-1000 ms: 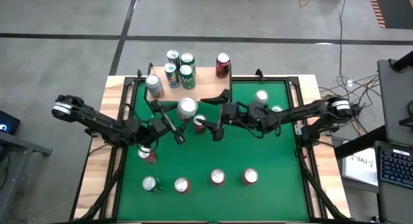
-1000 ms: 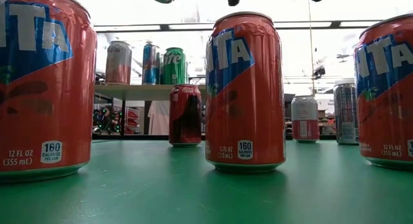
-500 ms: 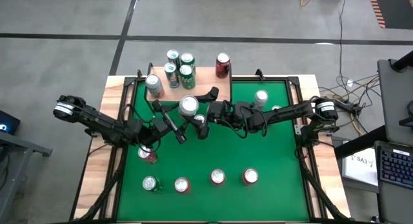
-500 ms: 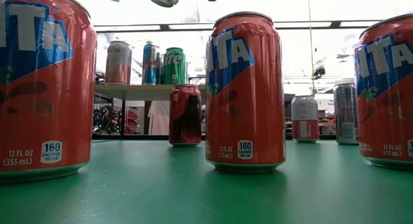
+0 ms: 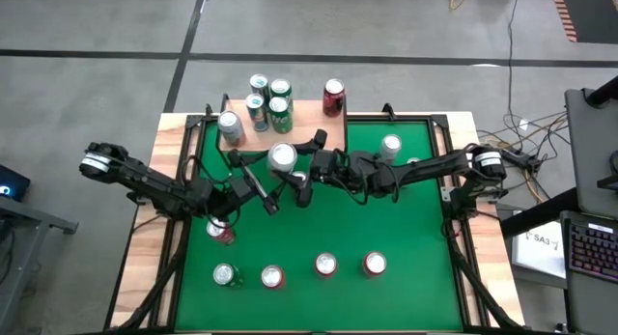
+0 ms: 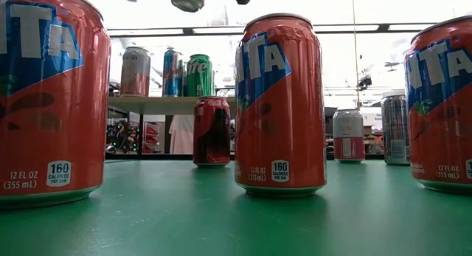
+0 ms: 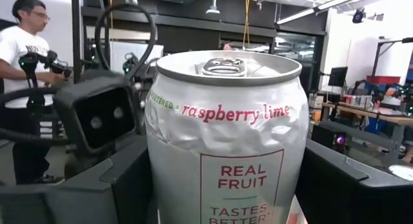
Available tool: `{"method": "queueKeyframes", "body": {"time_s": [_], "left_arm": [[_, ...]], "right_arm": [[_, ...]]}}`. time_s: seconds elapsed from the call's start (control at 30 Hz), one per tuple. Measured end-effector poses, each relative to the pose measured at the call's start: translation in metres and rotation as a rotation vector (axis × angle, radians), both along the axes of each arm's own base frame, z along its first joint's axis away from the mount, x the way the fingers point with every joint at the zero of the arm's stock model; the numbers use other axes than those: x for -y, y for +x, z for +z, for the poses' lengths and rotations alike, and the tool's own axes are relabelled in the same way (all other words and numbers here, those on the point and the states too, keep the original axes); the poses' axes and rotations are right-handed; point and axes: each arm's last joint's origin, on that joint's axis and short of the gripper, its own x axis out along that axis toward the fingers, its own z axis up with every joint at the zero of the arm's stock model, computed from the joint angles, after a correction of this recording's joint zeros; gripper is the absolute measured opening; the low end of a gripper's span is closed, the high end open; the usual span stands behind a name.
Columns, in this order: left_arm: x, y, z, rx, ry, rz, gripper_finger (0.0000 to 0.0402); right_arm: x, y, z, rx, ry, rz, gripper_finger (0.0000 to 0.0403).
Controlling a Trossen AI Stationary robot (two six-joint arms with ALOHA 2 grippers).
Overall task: Place canned beverage on shelf
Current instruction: Put the white and red can on the shelf
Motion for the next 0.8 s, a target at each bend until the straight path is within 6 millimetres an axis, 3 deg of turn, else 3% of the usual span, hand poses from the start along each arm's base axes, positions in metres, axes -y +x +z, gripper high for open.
{"method": "queueKeyframes", "body": {"time_s": [0.53,0.8], "left_arm": [[-0.003,0.0,0.001,-0.027,0.042,0.029,0.0356],[-0.003,-0.001,0.001,-0.026,0.037,0.037,0.0356]], "right_arm": [[0.023,-0.034,0.042,-0.02,-0.012,-0.11,0.0282],[0.053,-0.046,0.043,-0.137,-0.016,-0.203,0.0286]]}}
